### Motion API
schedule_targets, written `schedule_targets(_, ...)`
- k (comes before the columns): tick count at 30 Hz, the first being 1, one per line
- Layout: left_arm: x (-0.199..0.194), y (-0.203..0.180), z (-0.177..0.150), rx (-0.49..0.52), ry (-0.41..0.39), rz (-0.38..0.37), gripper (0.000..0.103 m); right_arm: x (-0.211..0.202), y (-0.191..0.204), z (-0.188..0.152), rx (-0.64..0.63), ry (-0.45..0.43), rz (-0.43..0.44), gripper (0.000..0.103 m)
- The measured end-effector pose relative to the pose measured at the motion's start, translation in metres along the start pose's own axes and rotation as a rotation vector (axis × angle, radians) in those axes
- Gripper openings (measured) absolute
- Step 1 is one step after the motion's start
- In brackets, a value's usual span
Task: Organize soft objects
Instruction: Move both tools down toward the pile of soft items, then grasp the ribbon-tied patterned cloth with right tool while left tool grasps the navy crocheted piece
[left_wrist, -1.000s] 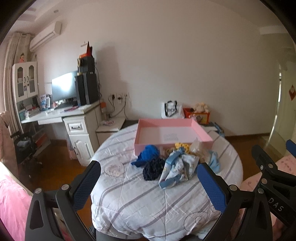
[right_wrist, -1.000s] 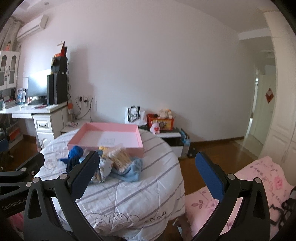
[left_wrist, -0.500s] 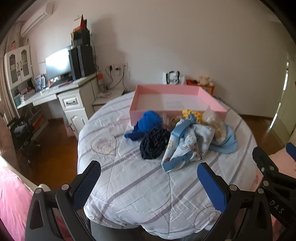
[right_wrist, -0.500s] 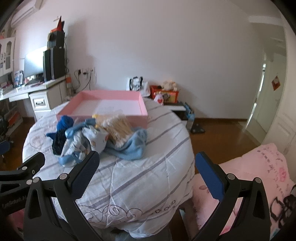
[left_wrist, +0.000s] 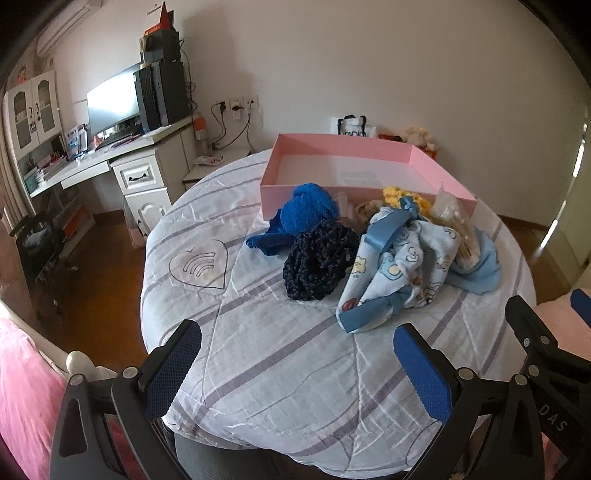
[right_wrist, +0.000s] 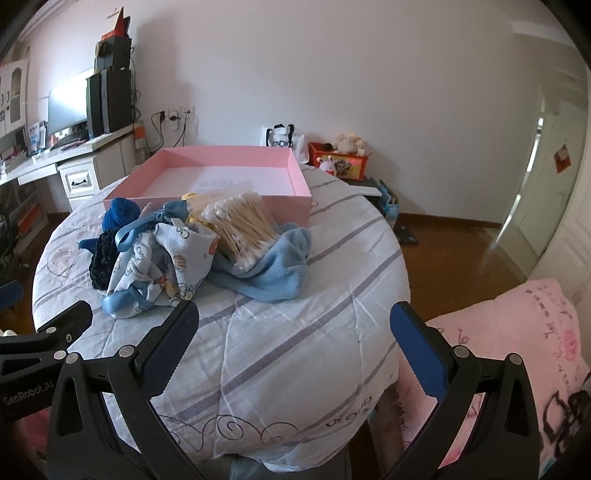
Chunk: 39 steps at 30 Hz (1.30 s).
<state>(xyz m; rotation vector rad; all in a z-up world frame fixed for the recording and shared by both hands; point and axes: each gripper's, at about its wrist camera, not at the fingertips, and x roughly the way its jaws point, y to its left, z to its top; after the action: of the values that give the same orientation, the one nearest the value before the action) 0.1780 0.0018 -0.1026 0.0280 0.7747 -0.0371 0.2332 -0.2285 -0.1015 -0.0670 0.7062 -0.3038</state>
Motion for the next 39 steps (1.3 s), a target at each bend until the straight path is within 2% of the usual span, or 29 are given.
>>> schedule_targets(20, 0.028, 0.064, -0.001, -0.106, 0.046, 0.036, 0.103, 0.027, 0.061, 0.018, -0.046, 0.039, 0.171, 0.103)
schedule_targets(34, 0.051, 0.093, 0.001, -0.151, 0.088, 0.034, 0.103, 0.070, 0.092, 0.027, -0.046, 0.111, 0.200, 0.103)
schedule_targets(37, 0.053, 0.095, 0.001, -0.155, 0.095, 0.035, 0.103, 0.078, 0.092, 0.028, -0.024, 0.132, 0.233, 0.103)
schedule_targets(39, 0.053, 0.096, 0.001, -0.159, 0.096, 0.035, 0.103, 0.080, 0.091, 0.028, -0.017, 0.136, 0.256, 0.097)
